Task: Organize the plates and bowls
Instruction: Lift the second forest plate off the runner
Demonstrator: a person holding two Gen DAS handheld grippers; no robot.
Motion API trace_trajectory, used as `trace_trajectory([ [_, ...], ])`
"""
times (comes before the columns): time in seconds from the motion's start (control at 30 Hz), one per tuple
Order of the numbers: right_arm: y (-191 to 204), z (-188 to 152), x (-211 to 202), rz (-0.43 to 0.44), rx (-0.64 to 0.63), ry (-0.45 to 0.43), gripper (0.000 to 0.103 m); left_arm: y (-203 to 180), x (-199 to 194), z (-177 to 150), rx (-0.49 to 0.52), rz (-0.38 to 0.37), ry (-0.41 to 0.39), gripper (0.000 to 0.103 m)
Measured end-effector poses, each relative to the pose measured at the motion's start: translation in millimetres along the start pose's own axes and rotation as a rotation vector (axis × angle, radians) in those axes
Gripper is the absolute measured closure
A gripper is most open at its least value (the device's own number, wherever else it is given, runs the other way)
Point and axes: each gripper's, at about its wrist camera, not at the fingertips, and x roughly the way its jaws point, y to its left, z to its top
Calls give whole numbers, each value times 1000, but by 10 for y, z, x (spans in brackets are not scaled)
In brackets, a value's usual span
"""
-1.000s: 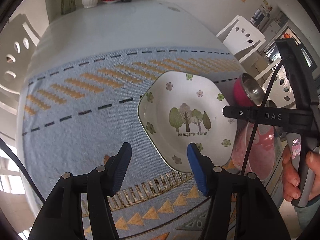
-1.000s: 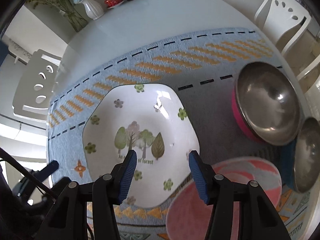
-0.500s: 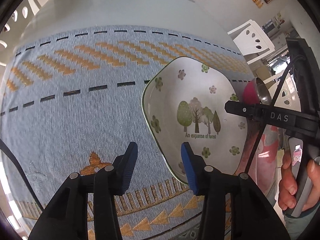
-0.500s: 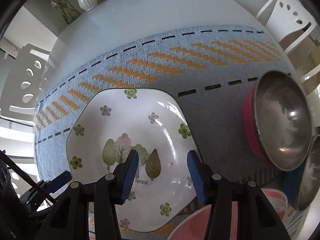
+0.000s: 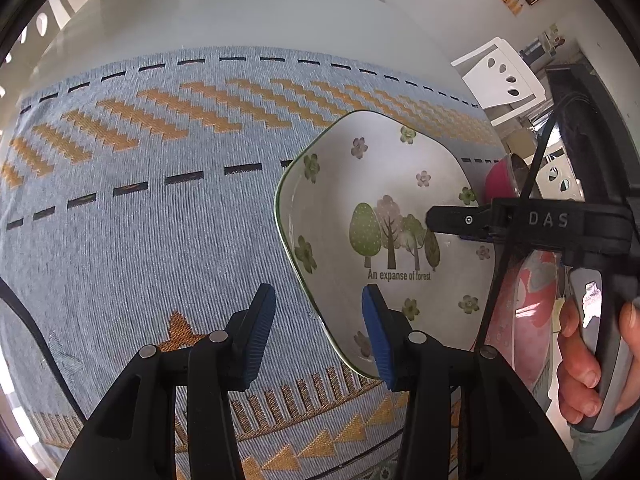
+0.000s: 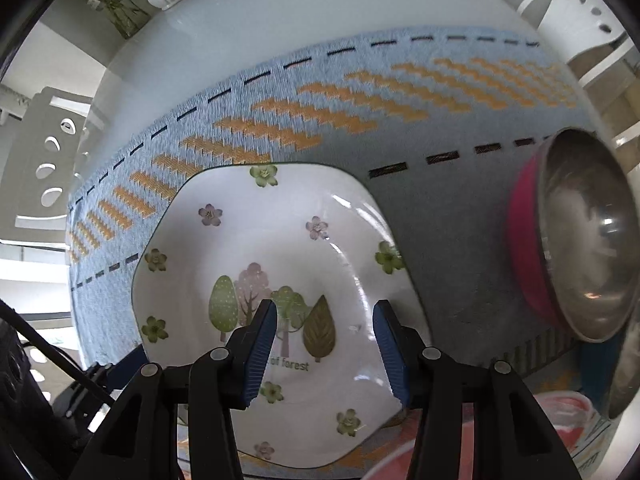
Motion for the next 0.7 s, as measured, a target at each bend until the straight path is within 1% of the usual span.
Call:
trace_trajectory([
  [0.07, -15, 15, 43, 70, 17, 28, 55, 21, -10, 1, -1, -4, -4, 62],
  [0.13, 1, 17, 87, 111, 25, 57, 55, 60, -26, 0, -6, -2, -11, 62],
  [0.23, 51, -3, 120, 128, 17, 62, 55, 111, -53, 0, -19, -5, -18, 62],
  [0.27, 56, -19, 105, 136, 17, 59, 57, 125, -69, -2, -21, -6, -22, 62],
  [0.33, 85, -30, 7, 152, 10, 29, 57, 148, -100, 4, -22, -7, -33, 62],
  [0.37, 91, -31, -78, 134, -1, 2, 57, 157, -106, 10, -24, -7, -36, 62],
  [0.47, 50, 27, -312, 30, -26, -55, 57, 164, -101, 58, -37, -17, -45, 62],
  [0.5, 10, 59, -361, -9, -27, -55, 57, 161, -95, 74, -41, -24, -46, 62],
  [0.57, -83, 98, -410, -47, -14, -52, 57, 138, -78, 101, -39, -36, -49, 62],
  [0.7, -253, 160, -267, -71, 23, 20, 57, 75, -28, 111, -20, -37, -42, 62],
])
